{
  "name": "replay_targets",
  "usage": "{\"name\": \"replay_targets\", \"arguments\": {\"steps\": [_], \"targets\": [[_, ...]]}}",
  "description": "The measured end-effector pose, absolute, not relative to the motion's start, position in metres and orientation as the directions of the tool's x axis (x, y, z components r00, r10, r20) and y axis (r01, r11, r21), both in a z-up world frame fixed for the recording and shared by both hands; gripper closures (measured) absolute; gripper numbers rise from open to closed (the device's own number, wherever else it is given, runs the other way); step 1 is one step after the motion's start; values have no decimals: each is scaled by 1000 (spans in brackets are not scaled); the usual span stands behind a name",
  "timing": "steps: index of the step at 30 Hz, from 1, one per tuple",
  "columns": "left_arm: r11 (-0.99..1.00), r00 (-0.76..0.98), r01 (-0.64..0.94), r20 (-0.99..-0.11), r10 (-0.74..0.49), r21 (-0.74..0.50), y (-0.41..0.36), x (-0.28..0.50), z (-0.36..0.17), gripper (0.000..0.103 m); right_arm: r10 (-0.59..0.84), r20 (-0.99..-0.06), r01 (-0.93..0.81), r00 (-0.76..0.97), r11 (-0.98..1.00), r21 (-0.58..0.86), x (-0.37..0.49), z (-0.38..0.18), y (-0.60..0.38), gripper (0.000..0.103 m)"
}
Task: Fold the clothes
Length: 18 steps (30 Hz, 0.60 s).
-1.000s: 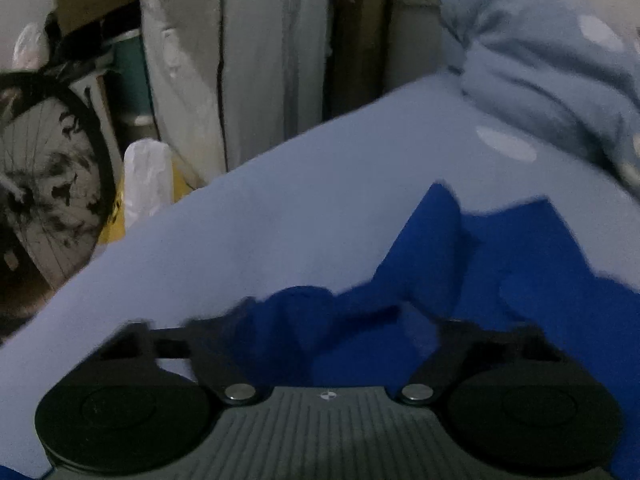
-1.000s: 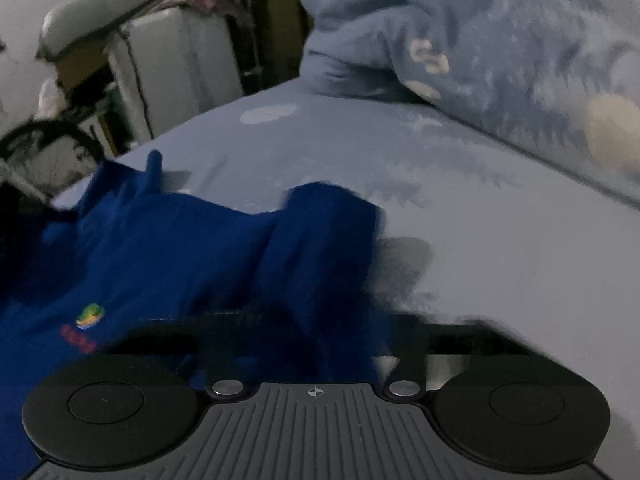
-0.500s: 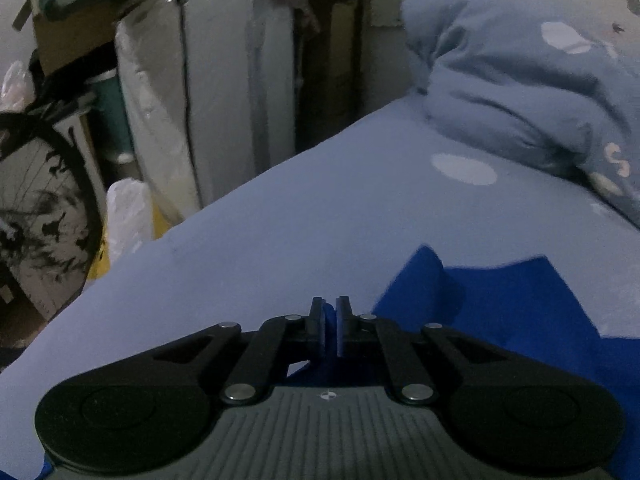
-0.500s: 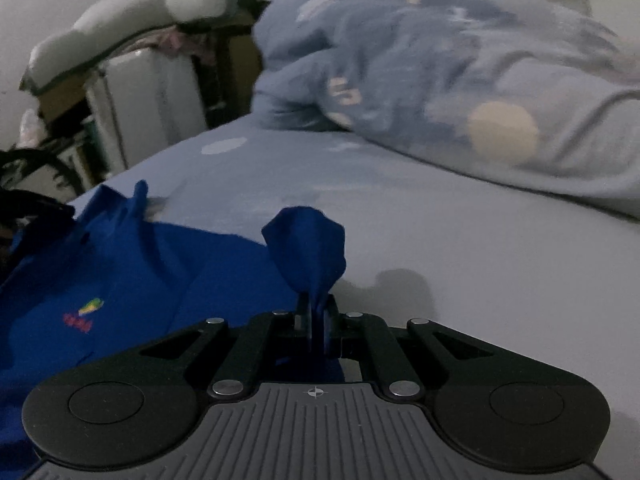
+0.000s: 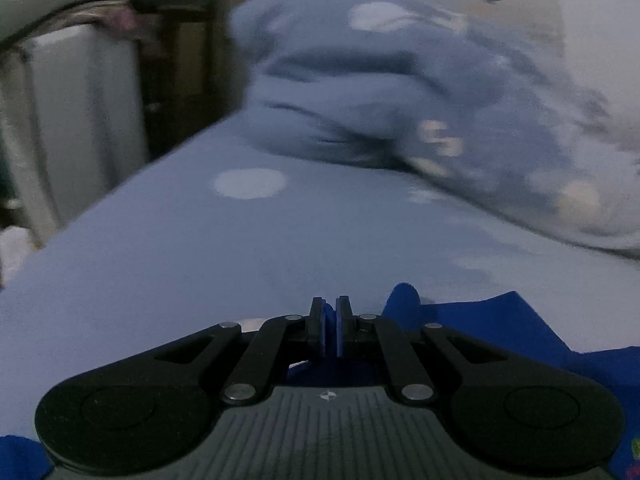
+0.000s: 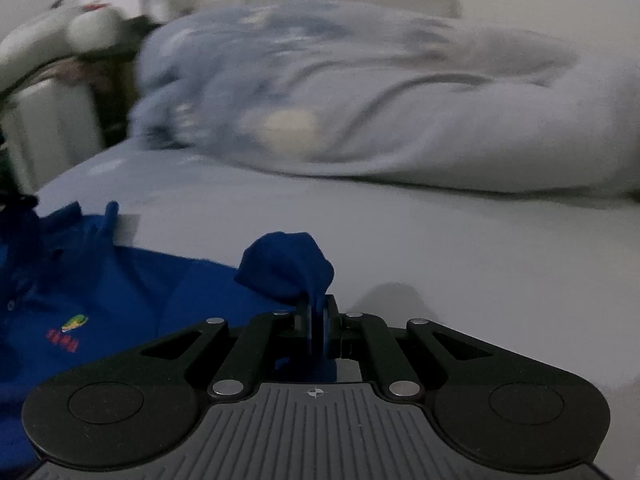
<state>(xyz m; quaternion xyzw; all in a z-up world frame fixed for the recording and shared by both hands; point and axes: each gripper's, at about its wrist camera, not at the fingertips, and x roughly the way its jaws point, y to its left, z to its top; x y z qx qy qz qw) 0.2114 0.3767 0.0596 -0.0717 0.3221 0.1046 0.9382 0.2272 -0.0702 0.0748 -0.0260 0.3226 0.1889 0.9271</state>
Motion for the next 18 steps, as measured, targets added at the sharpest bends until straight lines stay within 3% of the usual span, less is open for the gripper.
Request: {"name": "replay_targets", "arguments": {"steps": [11,18], "targets": [[989,784,0,-614,-90,-145,203,299,67,95,28,-605,-95,796,992,-79,244,100,-256,98],[997,759,7,-648,-60,-83,166,339,35,93,-33,-660,-49,750,993,-105,269,69,-284,92]]}}
